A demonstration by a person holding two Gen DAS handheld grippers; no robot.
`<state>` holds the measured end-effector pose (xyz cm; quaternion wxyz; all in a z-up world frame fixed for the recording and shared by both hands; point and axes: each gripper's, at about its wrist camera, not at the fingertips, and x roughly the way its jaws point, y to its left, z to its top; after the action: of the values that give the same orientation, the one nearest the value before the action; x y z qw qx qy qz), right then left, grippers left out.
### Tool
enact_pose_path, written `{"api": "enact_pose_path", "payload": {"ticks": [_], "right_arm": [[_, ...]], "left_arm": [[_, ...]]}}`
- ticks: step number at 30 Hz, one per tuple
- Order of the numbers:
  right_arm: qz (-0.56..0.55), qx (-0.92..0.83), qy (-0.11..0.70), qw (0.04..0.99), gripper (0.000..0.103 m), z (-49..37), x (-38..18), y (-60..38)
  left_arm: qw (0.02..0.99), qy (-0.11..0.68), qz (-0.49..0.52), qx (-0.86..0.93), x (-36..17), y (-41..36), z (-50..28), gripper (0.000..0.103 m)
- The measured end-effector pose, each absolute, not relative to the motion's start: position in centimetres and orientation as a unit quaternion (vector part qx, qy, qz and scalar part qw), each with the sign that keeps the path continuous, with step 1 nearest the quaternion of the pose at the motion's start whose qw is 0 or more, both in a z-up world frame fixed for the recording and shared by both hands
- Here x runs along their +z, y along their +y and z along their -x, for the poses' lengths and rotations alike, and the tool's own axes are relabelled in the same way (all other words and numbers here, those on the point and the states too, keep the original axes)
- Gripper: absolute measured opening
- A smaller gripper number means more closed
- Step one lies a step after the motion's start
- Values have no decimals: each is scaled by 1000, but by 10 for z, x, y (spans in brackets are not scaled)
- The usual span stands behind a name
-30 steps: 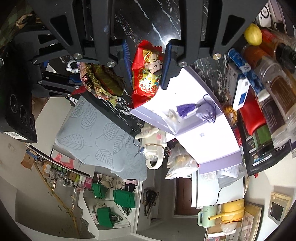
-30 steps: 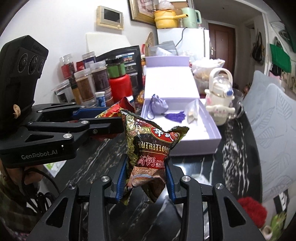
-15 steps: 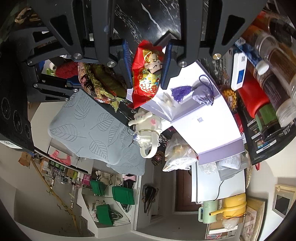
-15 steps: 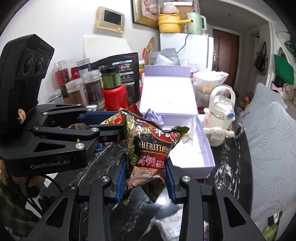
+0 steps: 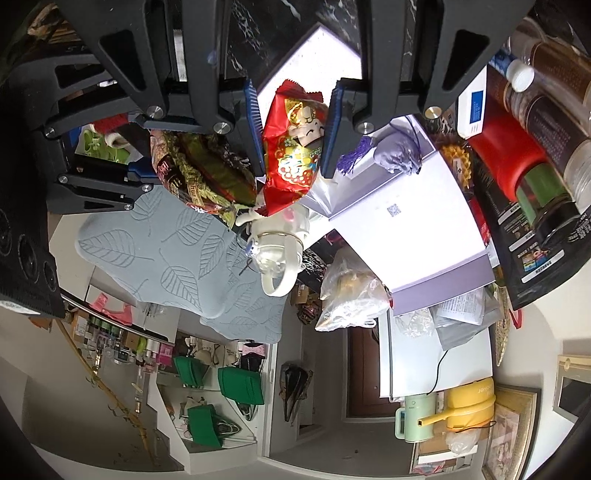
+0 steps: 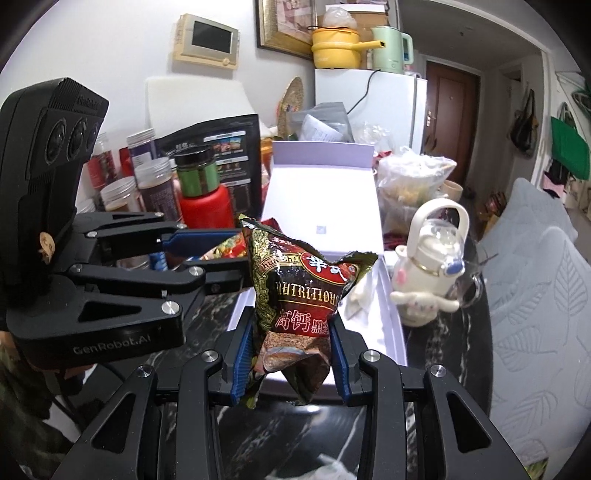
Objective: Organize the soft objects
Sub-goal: 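Lower the brown snack bag with the right tool into the box while the left tool lowers the red packet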
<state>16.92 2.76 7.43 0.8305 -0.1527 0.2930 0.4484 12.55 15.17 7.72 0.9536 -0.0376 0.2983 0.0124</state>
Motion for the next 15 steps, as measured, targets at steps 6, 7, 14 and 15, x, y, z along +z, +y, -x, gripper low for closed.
{"api": "enact_pose_path", "payload": {"ticks": [6, 7, 14, 15], "right_arm": [[160, 444, 292, 832, 36, -191, 71, 35], [160, 444, 293, 832, 36, -194, 70, 36], [162, 445, 302, 827, 36, -215, 54, 42], [163, 445, 304, 826, 36, -218, 51, 43]], "left_arm": [[952, 302, 41, 18, 72, 158, -147, 29], [952, 304, 43, 19, 71, 159, -150, 29], [946, 320, 45, 28, 55, 164, -170, 29], [945, 323, 46, 29, 52, 165, -172, 29]]}}
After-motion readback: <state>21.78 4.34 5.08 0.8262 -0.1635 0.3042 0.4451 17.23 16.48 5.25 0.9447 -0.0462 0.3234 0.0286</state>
